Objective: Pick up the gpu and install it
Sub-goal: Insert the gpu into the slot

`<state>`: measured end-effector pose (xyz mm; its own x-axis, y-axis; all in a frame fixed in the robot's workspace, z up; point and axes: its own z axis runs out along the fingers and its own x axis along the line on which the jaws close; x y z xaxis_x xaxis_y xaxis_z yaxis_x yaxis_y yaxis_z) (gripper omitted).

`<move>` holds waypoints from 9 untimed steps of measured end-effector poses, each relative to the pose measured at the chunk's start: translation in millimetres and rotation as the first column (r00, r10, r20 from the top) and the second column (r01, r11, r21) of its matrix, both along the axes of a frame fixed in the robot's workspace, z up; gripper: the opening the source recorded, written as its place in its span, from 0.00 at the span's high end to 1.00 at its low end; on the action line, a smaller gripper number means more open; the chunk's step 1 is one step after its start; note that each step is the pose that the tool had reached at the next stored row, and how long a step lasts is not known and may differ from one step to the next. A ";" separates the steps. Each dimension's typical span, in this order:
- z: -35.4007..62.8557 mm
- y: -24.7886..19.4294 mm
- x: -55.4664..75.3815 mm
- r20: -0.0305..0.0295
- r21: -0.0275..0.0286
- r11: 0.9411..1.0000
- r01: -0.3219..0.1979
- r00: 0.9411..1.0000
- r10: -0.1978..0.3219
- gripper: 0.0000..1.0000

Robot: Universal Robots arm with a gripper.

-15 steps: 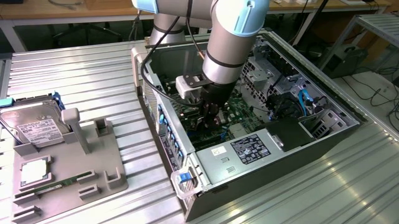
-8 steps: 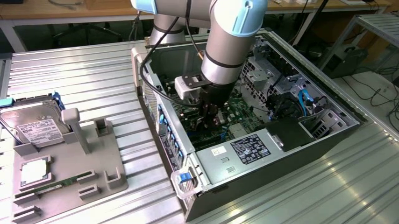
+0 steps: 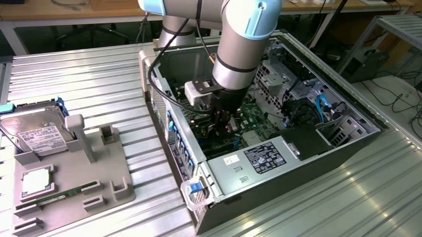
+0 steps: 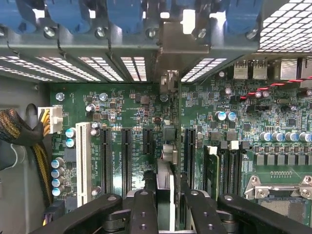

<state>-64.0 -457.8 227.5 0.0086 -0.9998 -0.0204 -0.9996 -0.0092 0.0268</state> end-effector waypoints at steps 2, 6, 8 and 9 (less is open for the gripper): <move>-1.0 0.6 0.2 0.001 0.004 1.000 0.000 1.000 0.000 0.73; 0.8 0.1 0.0 0.000 -0.001 1.000 0.000 1.000 0.000 0.65; 5.2 0.1 0.0 0.000 -0.001 1.000 0.000 1.000 0.000 0.65; 10.2 0.1 0.1 0.000 -0.003 1.000 0.000 1.000 0.000 0.65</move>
<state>-64.0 -457.7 237.7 0.0087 -0.9998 -0.0175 -0.9996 -0.0092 0.0269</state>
